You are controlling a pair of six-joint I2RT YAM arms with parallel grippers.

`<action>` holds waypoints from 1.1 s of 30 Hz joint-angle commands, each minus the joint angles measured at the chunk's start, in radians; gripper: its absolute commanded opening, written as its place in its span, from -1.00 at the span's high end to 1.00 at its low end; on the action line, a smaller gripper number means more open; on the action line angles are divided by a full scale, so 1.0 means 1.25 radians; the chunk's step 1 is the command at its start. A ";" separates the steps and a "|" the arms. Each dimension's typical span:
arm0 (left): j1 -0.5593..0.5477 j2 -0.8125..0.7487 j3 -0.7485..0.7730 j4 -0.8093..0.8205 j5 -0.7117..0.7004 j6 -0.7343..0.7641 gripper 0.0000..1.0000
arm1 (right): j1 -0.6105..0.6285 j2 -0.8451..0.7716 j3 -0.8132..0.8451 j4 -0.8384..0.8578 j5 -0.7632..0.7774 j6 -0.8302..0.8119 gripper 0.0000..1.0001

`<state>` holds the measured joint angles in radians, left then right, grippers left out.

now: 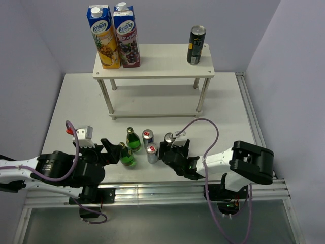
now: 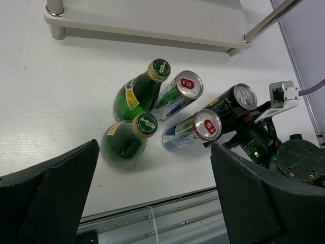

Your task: Place and organize the beverage onto the shelf

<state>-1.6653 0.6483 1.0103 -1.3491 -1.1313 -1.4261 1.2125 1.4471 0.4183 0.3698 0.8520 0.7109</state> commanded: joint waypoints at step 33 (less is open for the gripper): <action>-0.002 0.026 -0.006 0.024 0.001 0.049 -0.99 | -0.187 -0.066 0.988 -0.488 -0.026 -0.482 1.00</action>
<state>-1.6657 0.6777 1.0035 -1.3399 -1.1252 -1.3819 1.0485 1.3151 1.5158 -0.1650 0.9192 0.1940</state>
